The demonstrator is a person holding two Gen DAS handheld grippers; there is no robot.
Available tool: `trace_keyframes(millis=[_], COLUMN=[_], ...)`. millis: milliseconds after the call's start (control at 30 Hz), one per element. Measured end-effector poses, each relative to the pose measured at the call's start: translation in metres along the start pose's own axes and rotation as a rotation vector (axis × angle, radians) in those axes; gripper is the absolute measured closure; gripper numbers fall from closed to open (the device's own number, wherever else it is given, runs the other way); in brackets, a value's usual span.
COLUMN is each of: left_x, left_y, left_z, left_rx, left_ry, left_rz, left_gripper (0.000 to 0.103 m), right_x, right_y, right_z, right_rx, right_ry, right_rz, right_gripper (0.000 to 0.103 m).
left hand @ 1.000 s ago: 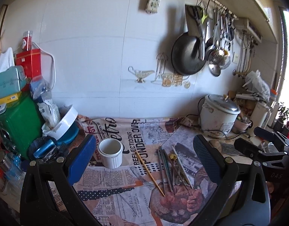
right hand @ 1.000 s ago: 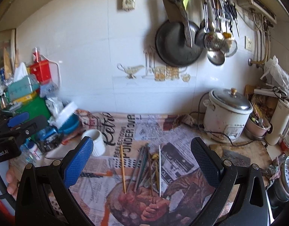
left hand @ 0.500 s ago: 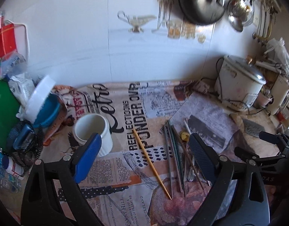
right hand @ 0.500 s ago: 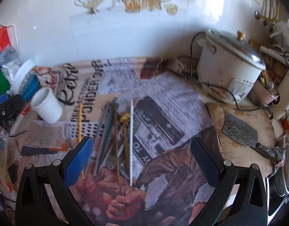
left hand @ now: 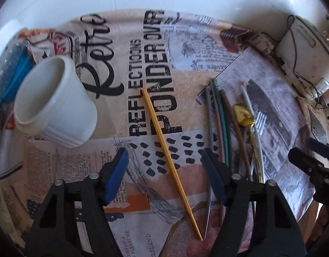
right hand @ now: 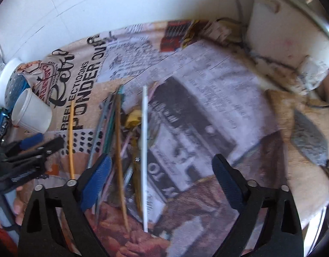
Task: Organize utensils
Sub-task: 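Grasp the yellow bamboo stick with the left tool while the right tool grasps the brown wooden chopstick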
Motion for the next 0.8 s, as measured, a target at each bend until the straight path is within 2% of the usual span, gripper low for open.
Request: trace_keyframes(millis=[133, 200, 233, 400, 433, 600, 800], left_x=[-0.007, -0.009, -0.01, -0.008, -0.007, -0.003, 0.0], left_y=[0.0, -0.001, -0.001, 0.0, 0.001, 0.009, 0.019], left_z=[-0.012, -0.018, -0.02, -0.026, -0.027, -0.031, -0.037], left_rx=[-0.037, -0.056, -0.067, -0.077, -0.082, -0.079, -0.114], left_ry=[-0.011, -0.019, -0.025, -0.058, -0.066, -0.072, -0.114], left_rz=[0.036, 0.046, 0.051, 0.066, 0.066, 0.062, 0.1], left_gripper=[0.051, 0.056, 0.06, 0.074, 0.077, 0.085, 0.085], right_x=[-0.018, -0.028, -0.034, -0.052, -0.056, -0.064, -0.063], right_y=[0.003, 0.004, 0.004, 0.006, 0.007, 0.014, 0.021], right_z=[-0.019, -0.028, -0.032, -0.047, -0.049, -0.059, -0.068], right_rx=[-0.057, -0.081, -0.096, -0.146, -0.156, -0.184, -0.204], right_ry=[0.069, 0.099, 0.116, 0.142, 0.15, 0.159, 0.159], right_rz=[0.021, 0.04, 0.055, 0.114, 0.122, 0.147, 0.157], right_gripper=[0.028, 0.041, 0.044, 0.065, 0.066, 0.078, 0.088])
Point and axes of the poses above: each gripper's, at about its wrist camera, not at the fingertips, and z roughly against the way its jaws point, x to its right, y to its top, the point moved 8 cm from there along -z, roughly the way its jaws point
